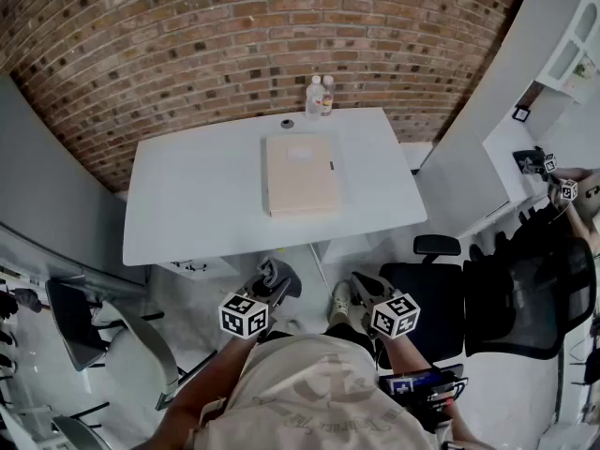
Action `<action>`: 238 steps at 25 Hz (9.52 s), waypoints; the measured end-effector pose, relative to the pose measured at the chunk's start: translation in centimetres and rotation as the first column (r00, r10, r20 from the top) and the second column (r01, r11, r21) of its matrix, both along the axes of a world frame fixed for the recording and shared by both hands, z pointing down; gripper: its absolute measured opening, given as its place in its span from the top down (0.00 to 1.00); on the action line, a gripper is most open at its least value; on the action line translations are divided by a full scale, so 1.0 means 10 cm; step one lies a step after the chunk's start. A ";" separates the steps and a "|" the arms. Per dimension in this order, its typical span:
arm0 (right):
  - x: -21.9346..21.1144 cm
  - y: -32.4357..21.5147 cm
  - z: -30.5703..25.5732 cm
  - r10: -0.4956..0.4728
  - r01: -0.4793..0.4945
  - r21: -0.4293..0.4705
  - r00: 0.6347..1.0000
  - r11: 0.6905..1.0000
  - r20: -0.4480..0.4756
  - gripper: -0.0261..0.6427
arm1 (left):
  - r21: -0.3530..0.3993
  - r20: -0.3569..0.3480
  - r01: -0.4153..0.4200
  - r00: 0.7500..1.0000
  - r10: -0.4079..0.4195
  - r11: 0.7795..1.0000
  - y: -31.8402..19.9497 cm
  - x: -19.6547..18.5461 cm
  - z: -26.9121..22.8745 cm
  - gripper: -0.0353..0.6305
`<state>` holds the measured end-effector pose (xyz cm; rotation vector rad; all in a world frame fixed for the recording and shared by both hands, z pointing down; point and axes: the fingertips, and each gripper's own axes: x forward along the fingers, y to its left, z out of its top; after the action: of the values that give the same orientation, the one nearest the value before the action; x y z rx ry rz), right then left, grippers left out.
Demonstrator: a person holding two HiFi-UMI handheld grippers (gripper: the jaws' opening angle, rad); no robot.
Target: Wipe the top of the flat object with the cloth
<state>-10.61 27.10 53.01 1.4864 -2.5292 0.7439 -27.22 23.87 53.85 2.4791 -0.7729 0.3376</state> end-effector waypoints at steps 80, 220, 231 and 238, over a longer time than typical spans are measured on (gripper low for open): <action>0.83 -2.80 0.50 -0.052 0.062 -0.175 0.997 0.983 0.061 0.93 | -0.102 0.072 0.154 0.986 -0.147 0.983 -2.81 0.81 0.11 0.79; 1.05 -3.83 1.56 -0.017 0.054 -0.443 0.996 0.895 0.085 0.66 | -0.463 0.300 -0.276 0.845 0.442 0.842 -4.61 2.65 0.89 0.79; 1.14 -3.76 1.56 -0.006 0.050 -0.440 0.995 0.897 0.102 0.66 | -0.405 0.456 -0.208 0.798 0.394 0.890 -4.68 2.94 1.20 0.78; 1.14 -3.79 1.54 -0.018 0.056 -0.431 0.996 0.901 0.092 0.66 | -0.434 0.445 -0.159 0.818 0.365 0.887 -4.70 2.65 1.18 0.79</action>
<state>0.81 -10.78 68.37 1.2707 -2.2322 1.2871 -0.68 -23.09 65.65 2.1277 -0.4805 1.1858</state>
